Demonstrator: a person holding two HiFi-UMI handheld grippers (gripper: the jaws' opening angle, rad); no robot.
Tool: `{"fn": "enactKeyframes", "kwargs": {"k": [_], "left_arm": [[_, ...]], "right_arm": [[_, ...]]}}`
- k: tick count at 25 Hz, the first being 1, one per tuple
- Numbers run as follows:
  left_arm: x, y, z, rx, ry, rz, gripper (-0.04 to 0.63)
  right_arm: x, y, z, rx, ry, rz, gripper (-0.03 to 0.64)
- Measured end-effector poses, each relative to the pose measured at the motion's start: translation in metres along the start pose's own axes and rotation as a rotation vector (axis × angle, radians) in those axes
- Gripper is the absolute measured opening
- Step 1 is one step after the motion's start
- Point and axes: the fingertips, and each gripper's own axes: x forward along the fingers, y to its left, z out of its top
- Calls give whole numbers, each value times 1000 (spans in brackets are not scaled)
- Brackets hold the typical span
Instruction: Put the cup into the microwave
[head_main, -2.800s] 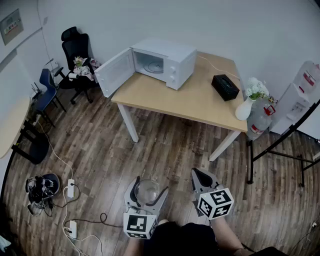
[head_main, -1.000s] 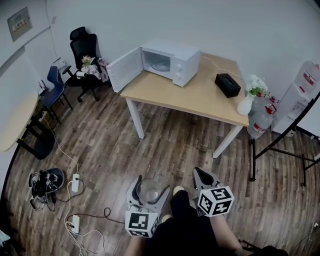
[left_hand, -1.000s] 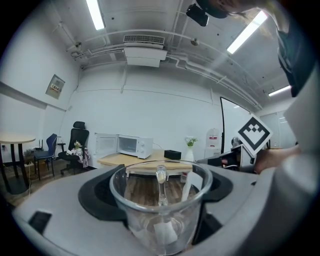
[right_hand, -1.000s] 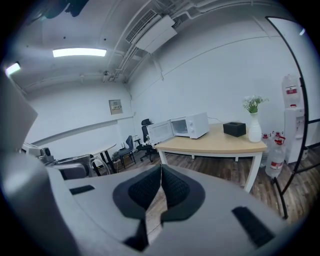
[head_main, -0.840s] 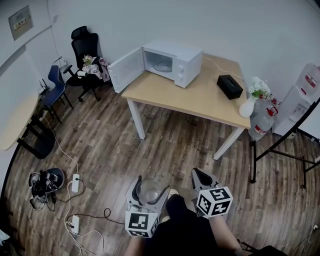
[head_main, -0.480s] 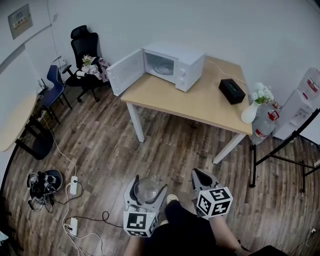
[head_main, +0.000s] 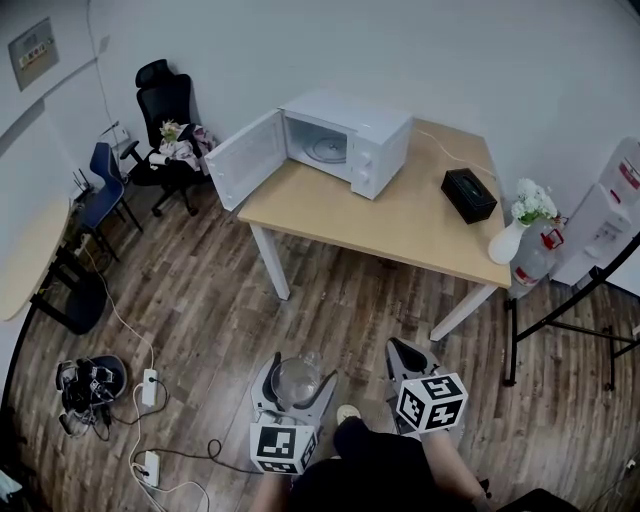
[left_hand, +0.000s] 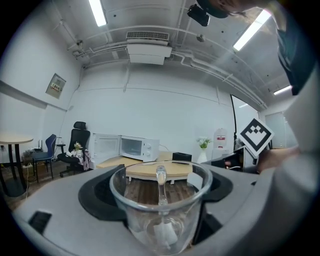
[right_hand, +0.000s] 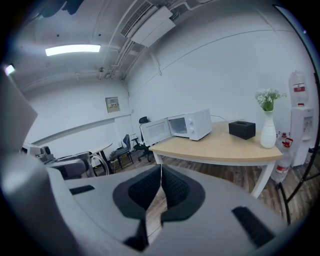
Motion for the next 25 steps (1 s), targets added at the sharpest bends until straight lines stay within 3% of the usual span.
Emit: {"fn": "enactKeyframes", "kwargs": {"k": [13, 25], "left_arm": [[70, 36, 22, 14, -7, 37, 431], [117, 39, 11, 1, -5, 74, 431]], "right_arm": [[74, -27, 45, -16, -3, 42, -5], [110, -61, 49, -11, 3, 74, -5]]}}
